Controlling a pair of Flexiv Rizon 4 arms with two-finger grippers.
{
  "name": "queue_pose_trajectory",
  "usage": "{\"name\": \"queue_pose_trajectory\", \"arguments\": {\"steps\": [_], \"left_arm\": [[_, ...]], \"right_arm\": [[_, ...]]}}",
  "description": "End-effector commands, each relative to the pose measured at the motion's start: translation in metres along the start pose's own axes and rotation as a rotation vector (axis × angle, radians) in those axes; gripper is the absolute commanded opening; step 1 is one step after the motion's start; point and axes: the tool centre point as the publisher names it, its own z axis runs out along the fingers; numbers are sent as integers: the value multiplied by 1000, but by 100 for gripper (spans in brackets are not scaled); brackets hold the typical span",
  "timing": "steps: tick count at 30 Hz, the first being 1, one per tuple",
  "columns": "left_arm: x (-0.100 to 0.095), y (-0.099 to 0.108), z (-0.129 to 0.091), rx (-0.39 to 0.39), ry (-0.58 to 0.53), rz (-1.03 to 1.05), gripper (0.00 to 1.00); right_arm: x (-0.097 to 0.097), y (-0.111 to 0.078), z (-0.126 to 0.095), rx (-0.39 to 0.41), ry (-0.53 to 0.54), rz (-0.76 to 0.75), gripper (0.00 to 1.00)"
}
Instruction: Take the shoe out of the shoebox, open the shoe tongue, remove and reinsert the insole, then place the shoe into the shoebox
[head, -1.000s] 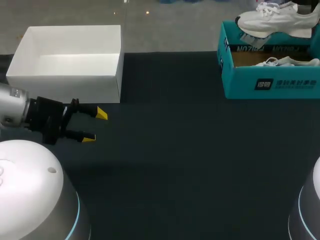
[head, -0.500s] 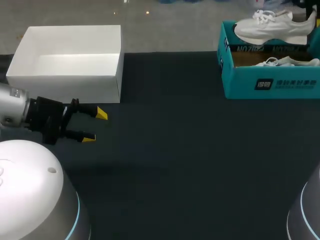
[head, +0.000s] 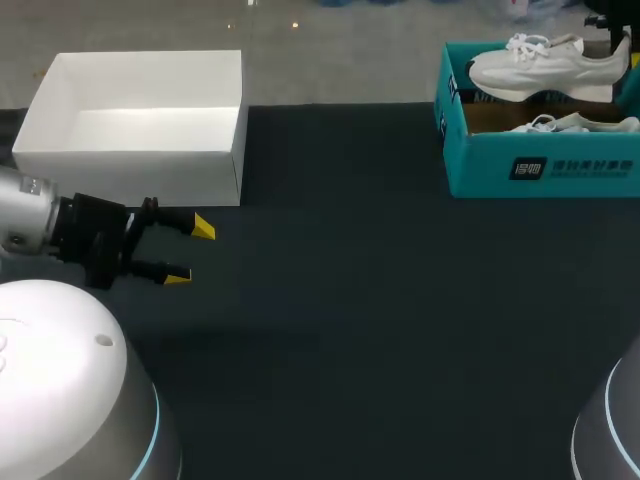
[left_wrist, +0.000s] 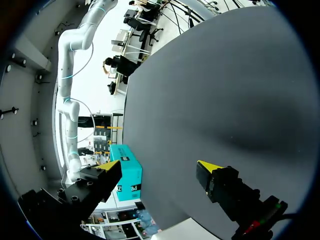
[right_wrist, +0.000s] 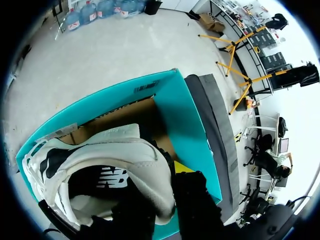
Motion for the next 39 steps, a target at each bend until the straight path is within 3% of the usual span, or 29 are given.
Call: {"name": "queue_pose_trajectory", "arguments": {"steps": [1, 14, 32, 39], "left_arm": [[-1, -1, 0, -1, 5, 0, 100], [-1, -1, 0, -1, 5, 0, 100], [-1, -1, 0, -1, 5, 0, 100], [-1, -1, 0, -1, 5, 0, 100]], "right_arm": [[7, 17, 14, 621, -19, 32, 0], [6, 21, 40, 613, -64, 111, 0], [5, 23, 41, 621, -48, 129, 0], [2, 30, 53, 636, -18, 125, 0]]}}
